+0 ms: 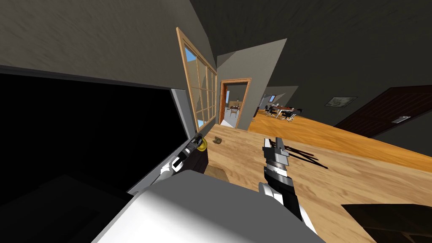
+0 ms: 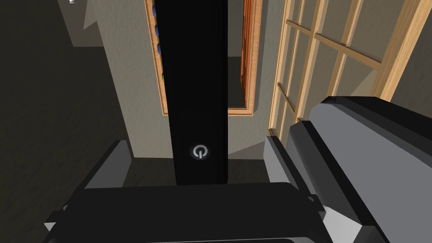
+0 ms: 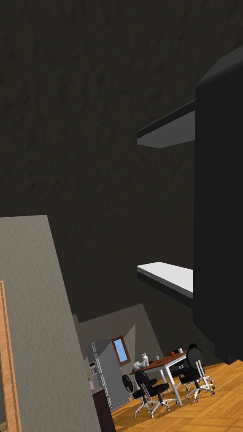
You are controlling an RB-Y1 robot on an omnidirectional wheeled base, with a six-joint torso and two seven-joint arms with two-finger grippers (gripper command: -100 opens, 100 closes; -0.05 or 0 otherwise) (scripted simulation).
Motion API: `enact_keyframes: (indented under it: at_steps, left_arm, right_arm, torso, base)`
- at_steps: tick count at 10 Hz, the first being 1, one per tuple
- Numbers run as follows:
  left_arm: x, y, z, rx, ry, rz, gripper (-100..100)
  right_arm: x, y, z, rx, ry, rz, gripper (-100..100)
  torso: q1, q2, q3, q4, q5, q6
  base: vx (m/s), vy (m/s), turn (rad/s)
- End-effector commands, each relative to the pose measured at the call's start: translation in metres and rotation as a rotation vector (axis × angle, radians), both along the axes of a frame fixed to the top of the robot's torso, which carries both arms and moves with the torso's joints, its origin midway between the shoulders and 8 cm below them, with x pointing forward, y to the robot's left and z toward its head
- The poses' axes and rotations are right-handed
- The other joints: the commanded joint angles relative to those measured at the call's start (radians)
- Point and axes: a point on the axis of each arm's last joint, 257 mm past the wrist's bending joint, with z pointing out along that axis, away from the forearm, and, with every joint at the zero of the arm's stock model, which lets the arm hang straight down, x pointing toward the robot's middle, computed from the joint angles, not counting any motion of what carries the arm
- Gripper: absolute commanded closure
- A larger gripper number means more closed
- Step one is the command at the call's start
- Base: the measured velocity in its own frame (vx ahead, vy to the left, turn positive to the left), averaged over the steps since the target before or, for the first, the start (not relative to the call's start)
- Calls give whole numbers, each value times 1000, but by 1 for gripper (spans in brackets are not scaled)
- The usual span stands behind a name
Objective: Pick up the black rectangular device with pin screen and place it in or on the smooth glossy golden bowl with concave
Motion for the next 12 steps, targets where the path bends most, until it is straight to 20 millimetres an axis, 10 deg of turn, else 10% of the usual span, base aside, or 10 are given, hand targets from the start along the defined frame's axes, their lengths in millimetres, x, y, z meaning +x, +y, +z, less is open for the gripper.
enact_keyframes:
  at_steps: [1,3,4,5,12]
  left_arm:
    - [0,0,0,0,0,0,-100]
    - [0,0,0,0,0,0,-100]
    - [0,0,0,0,0,0,0]
    - [9,11,9,0,2,6,-100]
    - [36,43,43,-2,3,31,-100]
  right_arm:
    - [0,0,0,0,0,0,0]
    - [0,0,0,0,0,0,0]
    - [0,0,0,0,0,0,0]
    - [0,0,0,0,0,0,0]
    - [0,0,0,0,0,0,0]
  torso:
    - [0,0,0,0,0,0]
    - [0,1,0,0,0,0]
    - [0,1,0,0,0,0]
    - [0,1,0,0,0,0]
    - [-3,6,4,1,-1,0]
  base:
    - [0,0,0]
    - [0,0,0]
    - [0,0,0]
    - [-48,-28,-50]
    - [-70,-33,-42]
